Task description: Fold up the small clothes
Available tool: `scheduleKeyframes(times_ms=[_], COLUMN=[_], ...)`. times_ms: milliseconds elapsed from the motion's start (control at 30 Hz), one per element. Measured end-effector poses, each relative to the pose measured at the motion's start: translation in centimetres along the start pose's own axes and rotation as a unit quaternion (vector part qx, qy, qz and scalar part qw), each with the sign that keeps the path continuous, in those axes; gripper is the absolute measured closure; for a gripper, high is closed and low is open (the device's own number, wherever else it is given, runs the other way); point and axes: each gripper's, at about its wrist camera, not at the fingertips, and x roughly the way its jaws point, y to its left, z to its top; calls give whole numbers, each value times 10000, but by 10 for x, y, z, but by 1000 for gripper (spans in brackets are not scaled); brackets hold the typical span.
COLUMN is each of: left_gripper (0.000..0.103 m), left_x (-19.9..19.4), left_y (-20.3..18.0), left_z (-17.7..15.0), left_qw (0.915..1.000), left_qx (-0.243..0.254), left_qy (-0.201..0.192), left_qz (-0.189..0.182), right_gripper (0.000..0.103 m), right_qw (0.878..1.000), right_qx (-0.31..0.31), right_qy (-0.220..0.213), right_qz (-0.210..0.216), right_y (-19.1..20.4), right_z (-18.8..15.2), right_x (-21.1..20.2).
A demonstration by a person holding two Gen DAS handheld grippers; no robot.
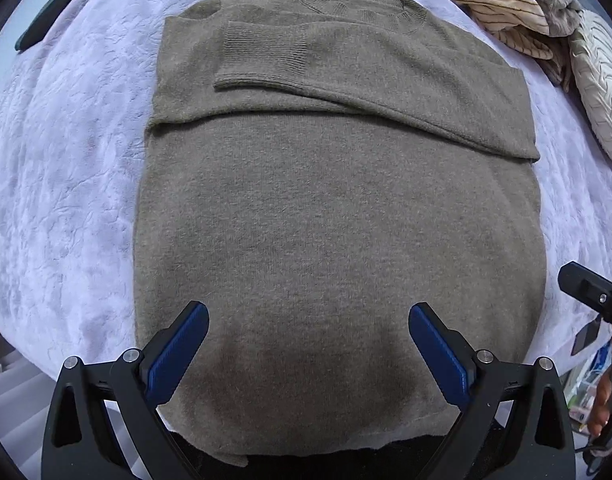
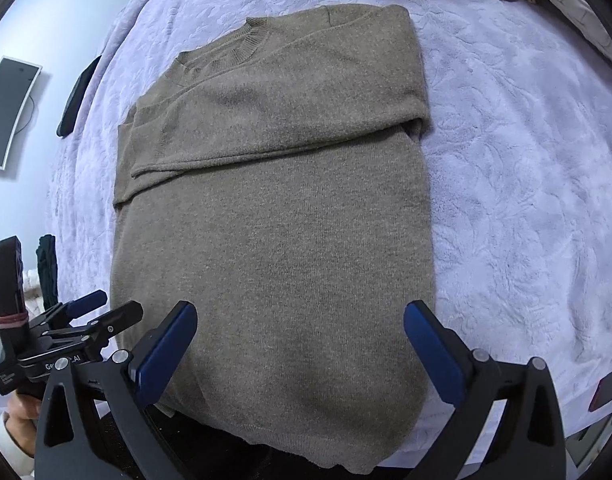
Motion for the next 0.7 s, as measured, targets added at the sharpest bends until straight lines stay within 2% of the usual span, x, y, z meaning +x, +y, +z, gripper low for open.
scheduleKeyframes(times_ms=[100, 200, 700], left_gripper=[2, 2, 2], left_x=[-5, -14, -25], left_y=[-5, -9, 16], left_z=[-5, -9, -31], left_qw=[9994, 9984, 9987], left_qx=[74, 124, 50], left_qy=[-129, -318, -442], left_qz=[310, 455, 255], right_gripper=[0, 0, 0], right_qw=[10000, 9999, 9999], right_qx=[37, 14, 14], right_qy=[39, 85, 117], right_qz=[51, 66, 47], right_y=[-4, -6, 13], right_z=[-2, -3, -21], right_x=[2, 3, 4])
